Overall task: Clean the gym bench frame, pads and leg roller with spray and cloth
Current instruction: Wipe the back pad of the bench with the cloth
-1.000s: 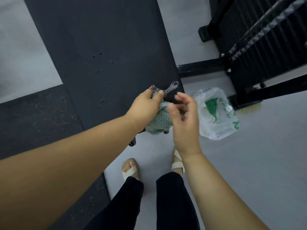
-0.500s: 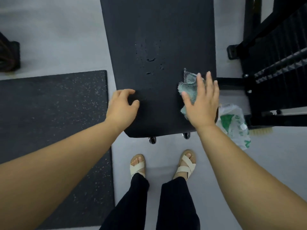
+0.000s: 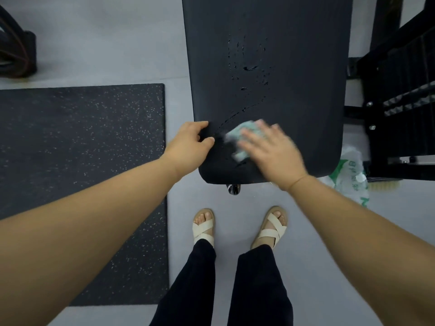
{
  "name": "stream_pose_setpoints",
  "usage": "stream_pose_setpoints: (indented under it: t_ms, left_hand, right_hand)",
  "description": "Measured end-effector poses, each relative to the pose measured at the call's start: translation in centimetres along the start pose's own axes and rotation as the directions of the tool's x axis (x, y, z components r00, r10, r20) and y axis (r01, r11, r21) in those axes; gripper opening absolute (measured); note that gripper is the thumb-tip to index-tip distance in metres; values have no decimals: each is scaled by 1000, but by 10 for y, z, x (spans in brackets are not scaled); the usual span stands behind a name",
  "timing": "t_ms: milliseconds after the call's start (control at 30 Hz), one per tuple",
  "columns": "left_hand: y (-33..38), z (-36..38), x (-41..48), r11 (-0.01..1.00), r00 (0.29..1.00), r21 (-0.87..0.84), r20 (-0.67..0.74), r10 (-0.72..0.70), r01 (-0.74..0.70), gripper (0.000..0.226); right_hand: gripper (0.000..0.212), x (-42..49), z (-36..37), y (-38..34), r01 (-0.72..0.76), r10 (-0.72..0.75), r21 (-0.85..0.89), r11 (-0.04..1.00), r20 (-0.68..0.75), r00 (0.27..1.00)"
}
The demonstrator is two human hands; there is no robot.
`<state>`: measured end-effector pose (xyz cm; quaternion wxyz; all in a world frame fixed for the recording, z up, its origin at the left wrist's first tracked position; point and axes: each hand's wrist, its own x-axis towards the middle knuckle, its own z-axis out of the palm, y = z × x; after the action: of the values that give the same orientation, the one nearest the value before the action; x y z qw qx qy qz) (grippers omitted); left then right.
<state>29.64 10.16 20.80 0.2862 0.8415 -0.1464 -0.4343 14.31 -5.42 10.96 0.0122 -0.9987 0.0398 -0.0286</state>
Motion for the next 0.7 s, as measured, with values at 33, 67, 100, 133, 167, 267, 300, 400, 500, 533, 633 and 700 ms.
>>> stream_pose_setpoints:
  t_ms: [33, 67, 100, 133, 167, 267, 300, 400, 500, 533, 633, 700]
  left_hand:
    - [-2, -1, 1, 1000, 1000, 14, 3, -4, 4, 46]
    - [-3, -1, 1, 1000, 1000, 21, -1, -1, 1, 49]
    - [-5, -1, 3, 1000, 1000, 18, -5, -8, 8, 51]
    - [-6, -2, 5, 1000, 1000, 9, -6, -21, 21, 51]
    - [-7, -3, 6, 999, 999, -12, -7, -42, 41, 51]
    - [-5, -7, 6, 987, 996, -136, -19, -88, 85, 44]
    - [-3, -9, 7, 977, 995, -191, -23, -100, 94, 40]
    - [-1, -11, 10, 954, 991, -272, -12, -132, 123, 24]
    - [-1, -10, 13, 956, 992, -264, 7, -130, 127, 20]
    - [-2, -9, 15, 962, 993, -246, 20, -115, 116, 22]
    - [-2, -6, 14, 970, 995, -219, 30, -96, 100, 33]
    - [-4, -5, 15, 960, 991, -247, 49, -123, 132, 31]
  right_hand:
    - [47, -5, -3, 15, -168, 168, 22, 986, -12, 986]
    - [47, -9, -9, 27, -350, 351, 74, 934, -6, 936]
    - [46, -8, -16, 33, -522, 523, 129, 843, 30, 852]
    - [48, -2, -21, 30, -671, 671, 172, 721, 65, 738]
    - [51, 11, -22, 20, -758, 760, 191, 624, 76, 646]
    - [60, 55, -14, -35, -724, 735, 202, 660, 24, 677]
    - [59, 66, -9, -56, -624, 638, 207, 754, -5, 770]
    - [46, 59, -2, -85, -184, 188, 118, 976, -26, 982]
    - [49, 31, 4, -34, 44, -41, 66, 997, -44, 998]
    - [50, 21, 3, -14, -30, 33, 39, 999, -74, 997]
    - [46, 17, -15, 22, -566, 576, 146, 811, -29, 817]
    - [48, 44, -18, 8, -800, 823, 231, 554, -11, 567]
